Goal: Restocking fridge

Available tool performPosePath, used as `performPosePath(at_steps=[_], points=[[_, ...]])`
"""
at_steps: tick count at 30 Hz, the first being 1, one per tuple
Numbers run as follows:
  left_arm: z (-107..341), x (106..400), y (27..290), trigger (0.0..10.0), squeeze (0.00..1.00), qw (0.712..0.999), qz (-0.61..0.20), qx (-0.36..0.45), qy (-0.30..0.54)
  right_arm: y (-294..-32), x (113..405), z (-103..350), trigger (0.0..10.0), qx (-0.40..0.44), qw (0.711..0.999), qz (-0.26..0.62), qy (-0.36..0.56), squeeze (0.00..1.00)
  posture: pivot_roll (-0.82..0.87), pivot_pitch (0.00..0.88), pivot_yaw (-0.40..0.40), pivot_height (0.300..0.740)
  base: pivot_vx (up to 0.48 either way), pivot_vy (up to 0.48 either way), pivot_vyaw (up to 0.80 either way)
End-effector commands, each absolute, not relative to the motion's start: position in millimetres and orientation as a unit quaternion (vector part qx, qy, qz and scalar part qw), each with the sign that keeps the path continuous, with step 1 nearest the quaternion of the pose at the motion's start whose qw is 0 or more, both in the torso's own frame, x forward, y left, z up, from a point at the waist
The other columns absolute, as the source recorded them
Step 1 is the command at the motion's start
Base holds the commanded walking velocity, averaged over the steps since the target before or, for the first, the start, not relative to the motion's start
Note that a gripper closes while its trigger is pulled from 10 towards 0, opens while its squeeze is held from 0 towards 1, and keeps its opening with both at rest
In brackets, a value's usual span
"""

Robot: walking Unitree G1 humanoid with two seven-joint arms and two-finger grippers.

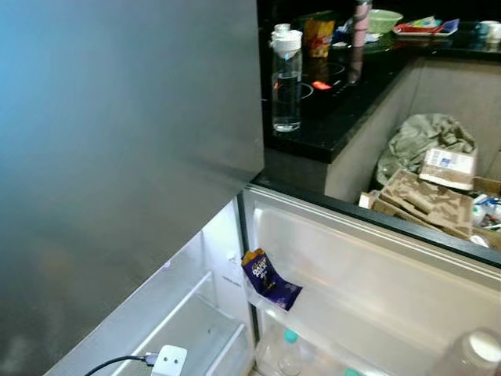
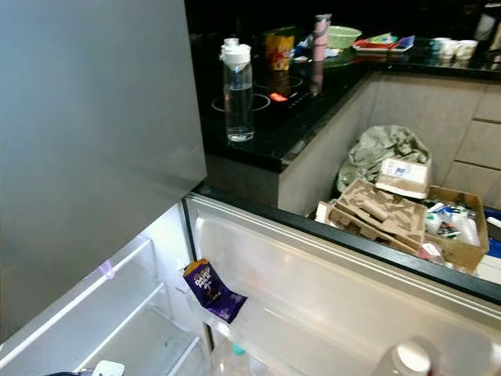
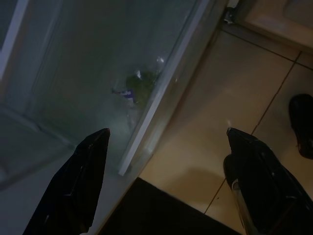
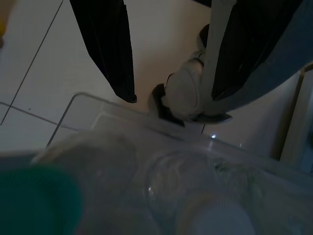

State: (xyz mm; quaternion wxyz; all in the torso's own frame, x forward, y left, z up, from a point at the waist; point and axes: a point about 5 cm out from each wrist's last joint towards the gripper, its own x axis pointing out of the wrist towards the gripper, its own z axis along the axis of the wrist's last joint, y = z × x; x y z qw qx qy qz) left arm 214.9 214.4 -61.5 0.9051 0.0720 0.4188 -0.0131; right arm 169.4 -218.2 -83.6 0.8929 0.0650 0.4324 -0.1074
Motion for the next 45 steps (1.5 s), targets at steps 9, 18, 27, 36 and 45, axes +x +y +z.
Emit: performPosePath(at_steps=[9,18,27,36,45], points=[[-65.9,206.6,216.9,10.0,0.0,0.901,-0.003,0.063,0.43,-220.2,162.4,-86.3,10.0,0.063,0.889,-0.103,0.442,0.0,-0.09,0.12,0.073,0.721,0.0,0.0,0.0],[-67.0,205.0,215.1,10.0,0.0,0.901,-0.005,0.062,0.43,-214.9,163.2,-86.9,10.0,0.049,0.89,-0.083,0.445,0.0,-0.09,0.125,0.07,0.721,0.0,0.0,0.62],[-68.5,202.8,213.7,10.0,0.0,0.9,-0.004,0.061,0.432,-215.3,164.5,-86.2,10.0,0.057,0.891,-0.096,0.44,0.0,-0.09,0.13,0.068,0.721,0.0,0.0,0.24],[-68.7,203.0,212.2,10.0,0.0,0.9,-0.005,0.061,0.432,-217.8,164.4,-85.8,10.0,0.056,0.891,-0.098,0.44,0.0,-0.09,0.129,0.065,0.721,0.0,0.0,0.0],[-67.9,204.5,211.4,10.0,0.0,0.902,-0.001,0.06,0.427,-215.7,164.7,-86.1,10.0,0.055,0.891,-0.095,0.44,0.0,-0.09,0.131,0.073,0.721,0.0,0.0,0.0]])
